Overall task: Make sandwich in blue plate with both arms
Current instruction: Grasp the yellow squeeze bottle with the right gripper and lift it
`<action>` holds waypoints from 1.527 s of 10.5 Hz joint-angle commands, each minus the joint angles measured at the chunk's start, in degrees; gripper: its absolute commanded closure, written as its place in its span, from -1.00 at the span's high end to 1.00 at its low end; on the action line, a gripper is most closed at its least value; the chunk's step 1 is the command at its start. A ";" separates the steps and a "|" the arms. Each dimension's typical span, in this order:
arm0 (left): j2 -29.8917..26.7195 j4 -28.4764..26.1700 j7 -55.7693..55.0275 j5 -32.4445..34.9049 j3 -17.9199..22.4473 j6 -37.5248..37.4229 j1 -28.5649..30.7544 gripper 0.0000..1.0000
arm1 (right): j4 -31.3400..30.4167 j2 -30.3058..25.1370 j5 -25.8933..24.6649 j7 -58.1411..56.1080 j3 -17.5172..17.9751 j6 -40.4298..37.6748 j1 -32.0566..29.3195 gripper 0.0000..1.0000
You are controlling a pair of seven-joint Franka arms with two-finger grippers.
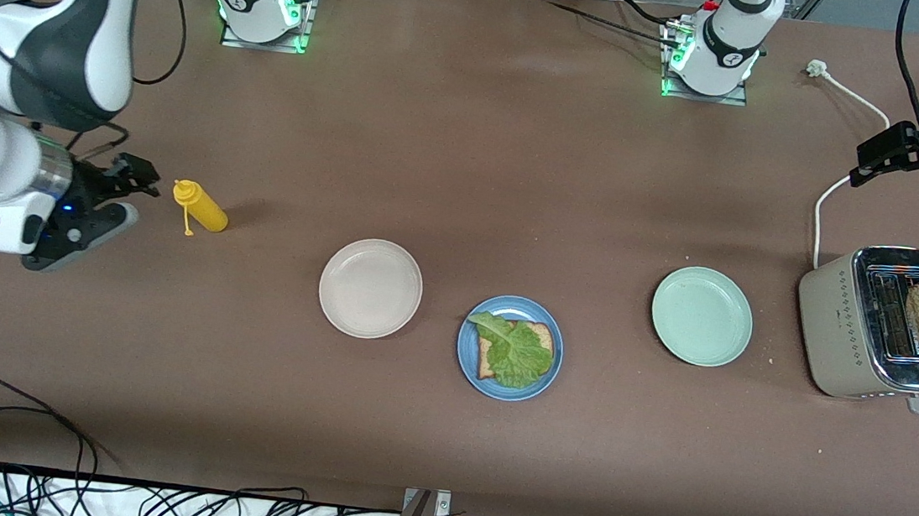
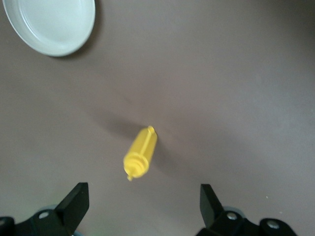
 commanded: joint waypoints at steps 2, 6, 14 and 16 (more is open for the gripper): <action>0.59 1.52 0.94 -1.08 -0.08 -0.69 0.59 1.00 | -7.14 -1.19 3.53 -17.84 -7.09 -0.58 -2.39 1.00; 0.59 1.52 0.94 -1.08 -0.08 -0.69 0.59 1.00 | -13.55 -0.40 16.79 -44.72 -6.92 -3.91 -11.10 1.00; 0.59 1.52 0.94 -1.08 -0.08 -0.69 0.59 1.00 | -20.95 14.00 39.92 -90.98 0.52 -14.38 -27.08 1.00; 0.59 1.52 0.94 -1.08 -0.08 -0.69 0.59 1.00 | -20.77 14.71 40.02 -94.34 8.33 -14.12 -32.97 1.00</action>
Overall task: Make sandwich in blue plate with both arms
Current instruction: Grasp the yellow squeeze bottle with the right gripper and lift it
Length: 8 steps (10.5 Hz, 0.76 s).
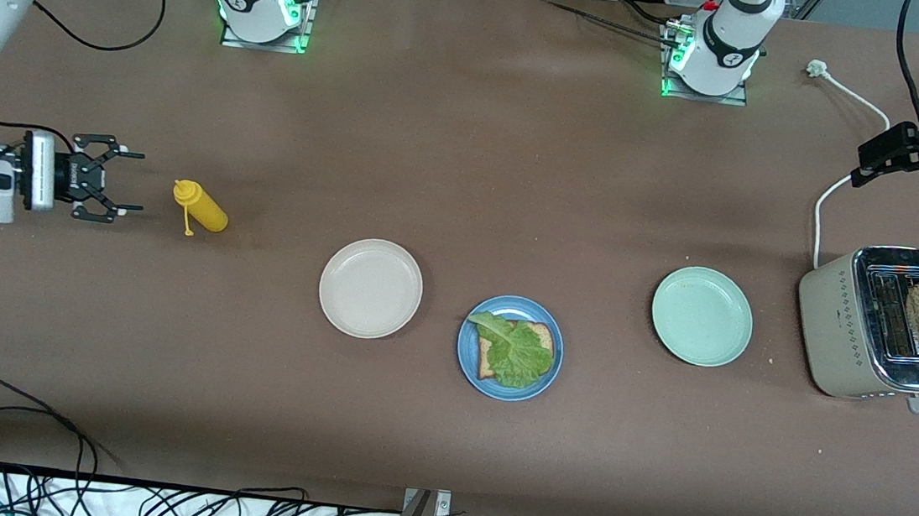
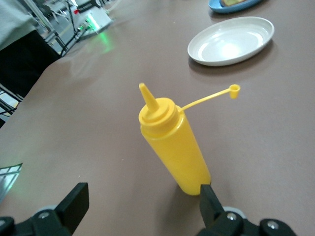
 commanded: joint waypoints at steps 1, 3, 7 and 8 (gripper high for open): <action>0.54 1.47 0.94 -1.08 -0.09 -0.69 0.46 1.00 | 1.27 1.75 1.76 -6.30 11.12 -1.99 -9.15 1.00; 0.54 1.47 0.94 -1.08 -0.09 -0.69 0.46 1.00 | 1.36 3.42 2.46 -9.37 14.84 -1.73 -11.99 1.00; 0.54 1.47 0.94 -1.08 -0.09 -0.69 0.46 1.00 | 2.68 7.29 6.94 -15.72 16.87 -2.25 -12.43 1.00; 0.54 1.47 0.94 -1.08 -0.09 -0.69 0.46 1.00 | 2.59 7.65 7.99 -16.24 17.74 -2.25 -12.44 1.00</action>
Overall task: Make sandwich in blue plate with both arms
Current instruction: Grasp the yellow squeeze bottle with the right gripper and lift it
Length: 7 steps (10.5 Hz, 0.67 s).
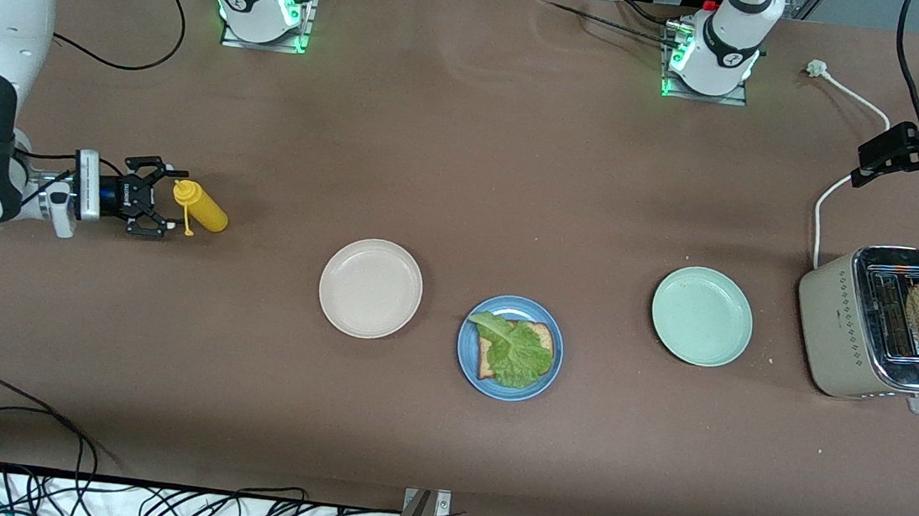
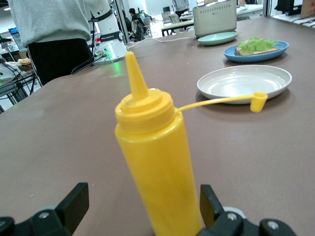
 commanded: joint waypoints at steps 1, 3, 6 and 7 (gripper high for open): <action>0.50 1.42 1.03 -1.08 -0.08 -0.69 0.46 1.00 | 2.09 2.37 3.06 -3.22 2.14 -1.89 -1.23 1.00; 0.50 1.42 1.03 -1.08 -0.08 -0.69 0.46 1.00 | 2.10 2.99 3.59 -3.23 2.23 -1.89 -1.23 1.00; 0.50 1.42 1.12 -1.08 0.00 -0.69 0.54 1.00 | 2.10 2.99 4.21 -3.23 3.63 -1.54 -1.15 0.34; 0.50 1.42 1.12 -1.08 0.00 -0.69 0.54 1.00 | 2.10 2.99 4.21 -3.23 3.90 -1.37 -1.06 -0.19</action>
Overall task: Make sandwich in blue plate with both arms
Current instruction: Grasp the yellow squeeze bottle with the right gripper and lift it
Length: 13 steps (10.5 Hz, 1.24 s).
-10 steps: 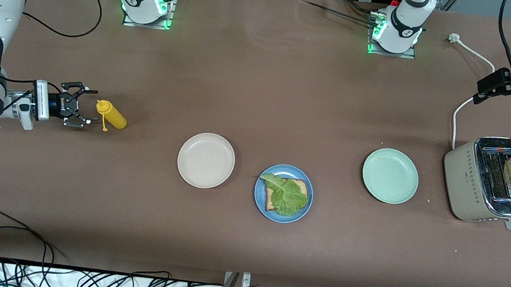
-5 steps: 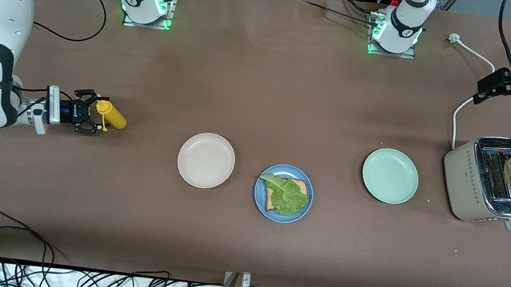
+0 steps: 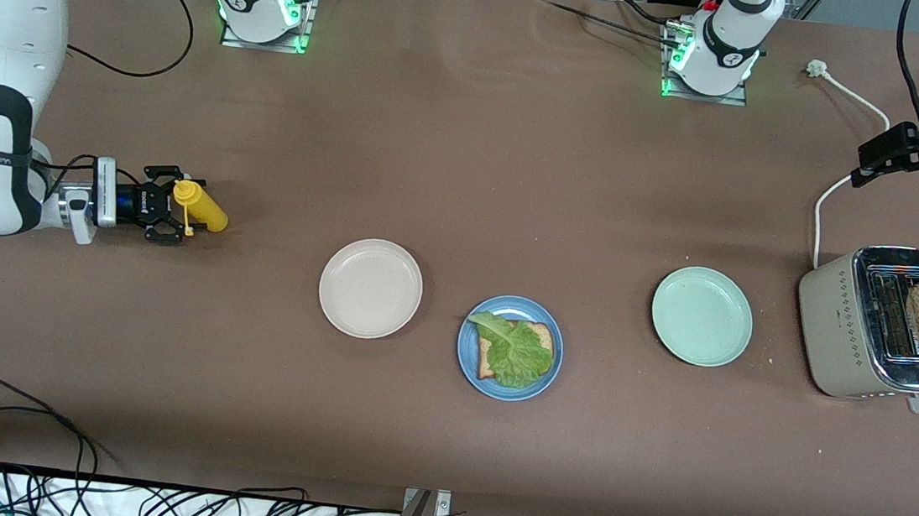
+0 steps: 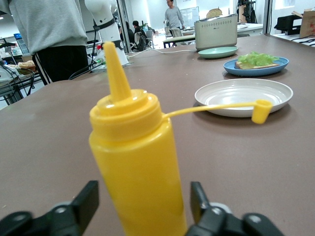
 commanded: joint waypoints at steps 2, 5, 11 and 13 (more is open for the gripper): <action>0.50 1.43 1.12 -1.08 0.00 -0.69 0.63 1.00 | 1.65 0.90 1.57 -0.25 2.24 -0.72 -0.57 -1.00; 0.50 1.43 1.12 -1.08 0.00 -0.69 0.63 1.00 | 5.49 -0.33 1.75 5.95 1.89 -0.37 1.87 -1.00; 0.50 1.43 1.12 -1.08 0.00 -0.69 0.63 1.00 | 17.27 -2.09 1.04 40.91 -6.08 11.48 18.98 -1.00; 0.50 1.43 1.12 -1.08 0.00 -0.78 0.63 1.00 | 18.61 -2.09 -0.61 53.56 -13.28 16.65 29.34 -1.00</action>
